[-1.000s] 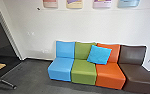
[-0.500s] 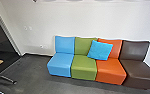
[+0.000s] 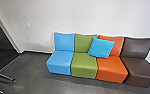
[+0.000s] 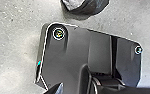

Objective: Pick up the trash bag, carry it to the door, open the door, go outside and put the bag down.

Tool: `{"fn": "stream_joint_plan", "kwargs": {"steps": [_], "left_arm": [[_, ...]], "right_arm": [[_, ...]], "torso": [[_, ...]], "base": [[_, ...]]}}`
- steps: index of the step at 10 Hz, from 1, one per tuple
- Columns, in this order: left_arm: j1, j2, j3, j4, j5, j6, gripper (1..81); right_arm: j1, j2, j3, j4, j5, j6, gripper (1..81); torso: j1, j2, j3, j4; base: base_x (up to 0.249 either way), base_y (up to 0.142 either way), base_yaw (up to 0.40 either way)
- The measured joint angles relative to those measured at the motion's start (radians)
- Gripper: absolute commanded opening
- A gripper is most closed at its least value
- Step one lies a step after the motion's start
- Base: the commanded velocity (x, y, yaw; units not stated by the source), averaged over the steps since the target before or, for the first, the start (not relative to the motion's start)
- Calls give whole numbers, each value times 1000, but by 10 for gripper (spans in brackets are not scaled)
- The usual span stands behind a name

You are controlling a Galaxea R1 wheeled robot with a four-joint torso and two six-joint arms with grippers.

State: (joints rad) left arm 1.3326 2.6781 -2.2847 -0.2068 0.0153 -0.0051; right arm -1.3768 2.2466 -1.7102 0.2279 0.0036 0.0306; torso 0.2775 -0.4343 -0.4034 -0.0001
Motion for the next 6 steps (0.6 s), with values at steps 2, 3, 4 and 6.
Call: {"fn": "stream_joint_plan", "kwargs": {"steps": [2,3,4,6], "left_arm": [[-13,0,0,-12,20,0,811],[-16,0,0,-21,27,0,811],[-23,0,0,-27,32,0,811],[-44,1,0,-33,58,0,811]], "right_arm": [[35,-34,30,12,-4,0,811],[53,-44,53,16,-16,1,811],[82,-53,71,23,-30,3,811],[140,-91,94,33,-57,6,811]], "torso": [[45,-71,0,0],[67,-108,-1,0],[90,-144,-1,0],[137,-219,-1,0]], "base": [[0,0,0],[0,0,0],[0,0,0],[0,0,0]]}}
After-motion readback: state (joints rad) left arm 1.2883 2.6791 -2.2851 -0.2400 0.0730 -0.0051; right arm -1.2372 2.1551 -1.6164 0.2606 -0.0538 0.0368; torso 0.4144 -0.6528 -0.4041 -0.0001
